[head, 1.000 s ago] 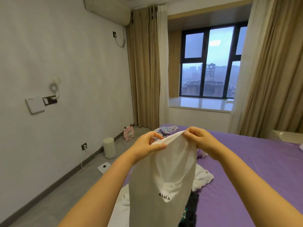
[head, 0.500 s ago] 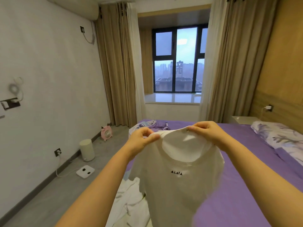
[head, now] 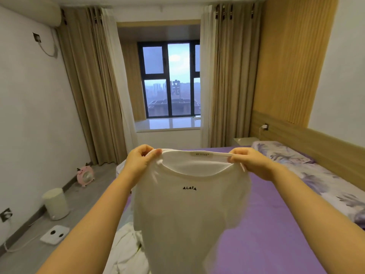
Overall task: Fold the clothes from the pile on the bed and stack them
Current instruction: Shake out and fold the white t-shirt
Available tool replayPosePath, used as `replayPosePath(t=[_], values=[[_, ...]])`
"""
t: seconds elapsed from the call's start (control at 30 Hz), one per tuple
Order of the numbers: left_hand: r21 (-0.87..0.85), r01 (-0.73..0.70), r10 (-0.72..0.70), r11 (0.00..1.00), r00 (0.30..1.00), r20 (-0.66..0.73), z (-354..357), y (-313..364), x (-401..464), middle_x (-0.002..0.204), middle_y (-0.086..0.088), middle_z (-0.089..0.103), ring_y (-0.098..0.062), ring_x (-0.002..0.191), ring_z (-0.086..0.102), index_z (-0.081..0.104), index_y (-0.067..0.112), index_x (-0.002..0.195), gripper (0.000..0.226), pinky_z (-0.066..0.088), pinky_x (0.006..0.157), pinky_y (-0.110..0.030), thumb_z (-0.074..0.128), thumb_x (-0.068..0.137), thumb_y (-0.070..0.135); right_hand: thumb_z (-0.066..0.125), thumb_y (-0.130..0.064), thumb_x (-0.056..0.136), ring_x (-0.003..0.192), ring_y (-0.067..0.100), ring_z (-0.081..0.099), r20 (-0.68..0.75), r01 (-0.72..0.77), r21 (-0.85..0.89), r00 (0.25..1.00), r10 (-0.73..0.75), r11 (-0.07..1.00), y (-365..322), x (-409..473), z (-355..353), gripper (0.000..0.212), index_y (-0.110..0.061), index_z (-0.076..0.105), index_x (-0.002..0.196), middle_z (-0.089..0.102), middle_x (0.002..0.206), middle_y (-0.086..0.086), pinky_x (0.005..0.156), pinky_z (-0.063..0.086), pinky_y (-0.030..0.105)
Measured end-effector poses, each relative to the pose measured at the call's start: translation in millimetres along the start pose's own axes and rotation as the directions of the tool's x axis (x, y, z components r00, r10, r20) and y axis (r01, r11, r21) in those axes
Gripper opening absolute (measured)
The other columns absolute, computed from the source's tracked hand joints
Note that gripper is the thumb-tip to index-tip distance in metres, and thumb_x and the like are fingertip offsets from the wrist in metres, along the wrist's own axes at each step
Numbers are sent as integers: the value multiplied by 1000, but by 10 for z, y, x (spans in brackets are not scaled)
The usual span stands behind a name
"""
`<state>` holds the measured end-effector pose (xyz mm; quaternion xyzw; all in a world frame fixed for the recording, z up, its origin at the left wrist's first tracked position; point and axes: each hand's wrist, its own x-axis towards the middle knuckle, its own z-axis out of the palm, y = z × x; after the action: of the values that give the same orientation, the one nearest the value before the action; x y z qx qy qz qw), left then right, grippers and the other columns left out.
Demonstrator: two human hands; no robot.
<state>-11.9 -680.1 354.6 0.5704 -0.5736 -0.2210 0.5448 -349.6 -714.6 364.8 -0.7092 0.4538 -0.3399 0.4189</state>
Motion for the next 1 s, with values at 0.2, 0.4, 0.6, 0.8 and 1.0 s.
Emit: replayPosePath(t=[0.2,0.4,0.6,0.8,1.0], values=[[-74,56,-48,996,993,112,571,239,-56,80,-7,65,-18,70,57,66,7,91,21,49,62,-27,71,85,27,73,-31,79,65,15,63,-44,33,245,999,-23,969,289,-119,-467,11,-25,65,85,67,79,1,54,52,27],[-70,88,-64,994,954,294,1142,398,-100,86,-9,67,-19,82,61,70,21,90,7,52,83,-36,73,83,23,80,-26,75,87,21,68,200,-38,225,980,-8,974,734,-283,-1268,32,-21,67,103,70,101,7,70,55,30],[55,71,-89,996,886,455,1676,532,-130,98,5,71,-11,92,65,75,29,97,27,54,76,-20,75,73,40,75,-24,77,92,22,70,94,-22,197,996,4,980,1205,-344,-1820,27,-14,74,102,72,103,12,72,55,27],[33,55,-64,998,920,387,2243,630,-166,86,3,72,-6,78,66,76,24,88,30,53,72,-19,75,69,48,72,-38,76,94,15,69,-41,30,165,999,-24,986,1458,-237,-2162,27,-25,76,99,74,100,0,71,54,20],[-122,108,-78,987,970,230,2599,730,-98,82,9,69,-6,79,64,70,22,88,31,48,73,-27,68,74,50,69,-37,79,96,10,67,-90,85,217,994,-67,973,1581,-125,-2461,26,-24,76,100,73,102,-4,81,52,25]])
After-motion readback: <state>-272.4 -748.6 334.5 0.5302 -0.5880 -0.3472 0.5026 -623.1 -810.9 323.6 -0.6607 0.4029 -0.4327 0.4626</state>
